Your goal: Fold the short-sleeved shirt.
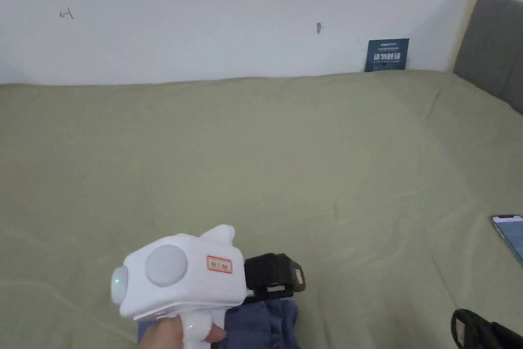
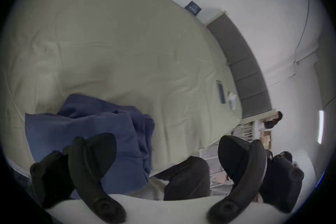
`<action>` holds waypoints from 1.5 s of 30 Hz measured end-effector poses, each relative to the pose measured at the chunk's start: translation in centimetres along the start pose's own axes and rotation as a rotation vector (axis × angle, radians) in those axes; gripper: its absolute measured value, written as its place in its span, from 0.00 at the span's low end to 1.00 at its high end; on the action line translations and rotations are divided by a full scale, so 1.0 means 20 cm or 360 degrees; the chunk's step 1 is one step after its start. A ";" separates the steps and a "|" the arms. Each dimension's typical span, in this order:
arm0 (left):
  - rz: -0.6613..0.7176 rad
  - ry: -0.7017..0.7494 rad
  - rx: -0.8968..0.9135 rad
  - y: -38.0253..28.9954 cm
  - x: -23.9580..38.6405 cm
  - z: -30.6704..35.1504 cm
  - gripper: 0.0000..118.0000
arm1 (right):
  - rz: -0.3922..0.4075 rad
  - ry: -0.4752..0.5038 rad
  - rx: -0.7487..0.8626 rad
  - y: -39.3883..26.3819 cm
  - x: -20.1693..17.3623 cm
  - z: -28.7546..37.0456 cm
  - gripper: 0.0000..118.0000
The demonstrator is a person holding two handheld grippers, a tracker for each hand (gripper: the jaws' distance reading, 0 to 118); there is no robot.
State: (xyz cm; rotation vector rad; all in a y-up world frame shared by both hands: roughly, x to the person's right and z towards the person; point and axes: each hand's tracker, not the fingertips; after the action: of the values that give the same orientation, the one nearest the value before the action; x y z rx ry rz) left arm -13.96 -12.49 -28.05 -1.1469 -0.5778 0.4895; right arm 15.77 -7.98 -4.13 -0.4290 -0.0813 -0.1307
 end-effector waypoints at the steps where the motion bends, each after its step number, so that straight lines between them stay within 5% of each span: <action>1: -0.0018 -0.0026 0.0037 0.00 -0.04 0.06 0.92 | -0.0001 -0.0005 -0.0006 0.00 0.00 -0.01 0.00; 2: -0.0020 -0.0017 0.0066 -0.01 -0.07 0.11 0.80 | -0.0008 -0.0006 -0.0011 0.00 0.01 -0.01 0.00; 4: -0.0022 -0.0018 0.0129 -0.02 -0.13 0.22 0.06 | -0.0026 0.0008 -0.0018 0.00 0.00 -0.04 0.00; 5: -0.0033 -0.0042 0.0114 -0.02 -0.18 0.25 0.00 | -0.0032 0.0017 -0.0026 0.00 0.00 -0.05 0.00; 10: 0.0121 -0.0085 0.0074 -0.06 -0.37 0.23 0.00 | -0.0018 0.0068 -0.0038 0.01 -0.07 -0.09 0.00; 17: 0.0370 -0.0322 -0.0321 -0.24 -0.52 -0.25 0.00 | 0.0025 0.0097 -0.0084 0.00 -0.13 -0.11 0.00; 22: 0.0294 -0.0317 -0.0293 -0.29 -0.51 -0.29 0.00 | 0.0043 0.0109 -0.0174 -0.02 -0.15 -0.17 0.00; 29: 0.0079 -0.0249 -0.0176 -0.20 -0.42 0.00 0.00 | 0.0024 0.0558 -0.0396 0.04 -0.37 -0.50 0.00; 35: 0.0024 -0.0003 -0.0019 -0.17 -0.59 0.41 0.00 | -0.0365 0.1200 -0.0920 -0.12 -0.59 -1.02 0.00; 38: 0.0092 0.0058 0.0008 -0.16 -0.74 0.50 0.00 | -0.0606 0.1361 -0.1097 -0.25 -0.56 -1.23 0.00; 42: 0.0157 0.0127 0.0009 -0.14 -0.91 0.54 0.00 | -0.0808 0.1334 -0.1297 -0.49 -0.40 -1.44 0.00; 43: 0.0167 0.0117 0.0017 -0.13 -0.95 0.54 0.01 | -0.1016 0.1456 -0.1325 -0.55 -0.33 -1.49 0.00; 44: 0.0186 0.0090 0.0021 -0.12 -0.98 0.53 0.09 | -0.1253 0.1589 -0.1326 -0.58 -0.29 -1.51 0.00; 45: 0.0216 0.0061 0.0017 -0.11 -1.01 0.52 0.40 | -0.1292 0.1554 -0.1325 -0.59 -0.28 -1.51 0.00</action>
State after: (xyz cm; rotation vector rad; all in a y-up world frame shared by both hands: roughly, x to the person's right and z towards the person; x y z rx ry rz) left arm -35.75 -18.77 -26.38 -1.1876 -0.4656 0.5854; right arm 10.03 -30.72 -27.34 -1.1001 0.8002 -1.1839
